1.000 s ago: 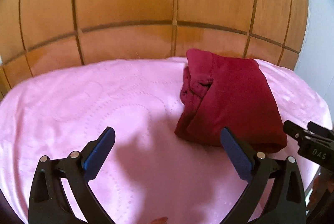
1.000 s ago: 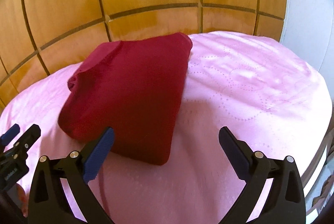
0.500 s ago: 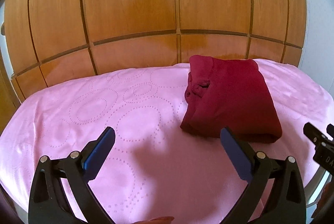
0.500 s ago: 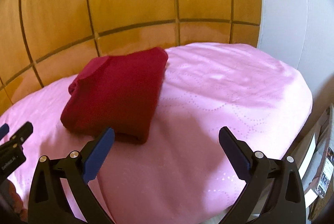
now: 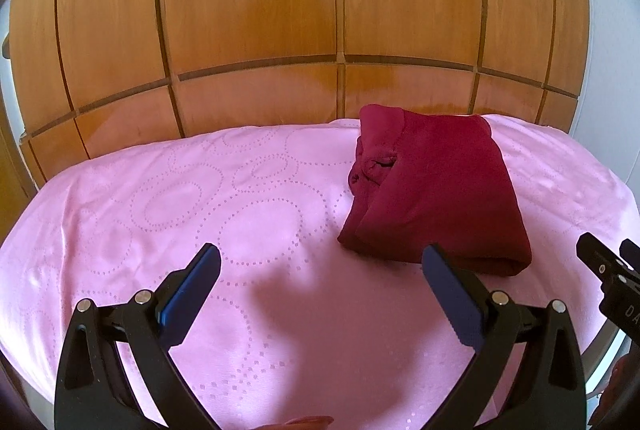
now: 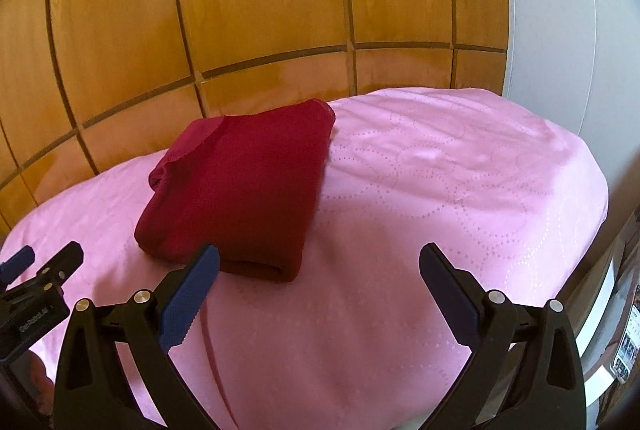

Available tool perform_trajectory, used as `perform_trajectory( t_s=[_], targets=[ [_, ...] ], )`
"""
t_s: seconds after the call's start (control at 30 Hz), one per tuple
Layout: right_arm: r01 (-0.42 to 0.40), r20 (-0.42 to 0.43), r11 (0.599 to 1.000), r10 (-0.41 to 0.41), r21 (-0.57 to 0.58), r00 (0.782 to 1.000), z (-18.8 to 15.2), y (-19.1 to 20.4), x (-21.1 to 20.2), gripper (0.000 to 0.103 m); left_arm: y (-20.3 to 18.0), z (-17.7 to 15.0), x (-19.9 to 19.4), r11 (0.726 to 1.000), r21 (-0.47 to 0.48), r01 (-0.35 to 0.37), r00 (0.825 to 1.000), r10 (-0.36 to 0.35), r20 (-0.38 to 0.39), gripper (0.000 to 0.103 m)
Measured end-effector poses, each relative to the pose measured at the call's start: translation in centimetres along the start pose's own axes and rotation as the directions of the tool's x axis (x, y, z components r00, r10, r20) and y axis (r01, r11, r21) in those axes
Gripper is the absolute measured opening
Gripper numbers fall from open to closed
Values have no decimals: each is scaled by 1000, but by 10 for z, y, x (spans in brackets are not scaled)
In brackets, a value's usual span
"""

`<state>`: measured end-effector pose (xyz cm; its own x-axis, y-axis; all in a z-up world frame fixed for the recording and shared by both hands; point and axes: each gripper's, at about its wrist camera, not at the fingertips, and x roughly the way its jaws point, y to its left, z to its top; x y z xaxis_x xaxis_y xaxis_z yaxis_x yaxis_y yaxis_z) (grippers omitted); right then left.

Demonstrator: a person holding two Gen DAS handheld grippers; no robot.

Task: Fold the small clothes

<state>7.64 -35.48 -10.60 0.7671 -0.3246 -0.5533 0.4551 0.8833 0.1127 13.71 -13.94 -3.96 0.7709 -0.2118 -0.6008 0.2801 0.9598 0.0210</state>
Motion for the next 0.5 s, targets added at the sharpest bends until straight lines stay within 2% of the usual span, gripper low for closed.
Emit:
perform_trajectory(
  t_s=[0.5],
  targets=[
    [-2,0,1000,2,-7,1000,1,3,-1,99,-4,-1,-3,1000,-3,16,1000,-16,-1,101]
  ],
)
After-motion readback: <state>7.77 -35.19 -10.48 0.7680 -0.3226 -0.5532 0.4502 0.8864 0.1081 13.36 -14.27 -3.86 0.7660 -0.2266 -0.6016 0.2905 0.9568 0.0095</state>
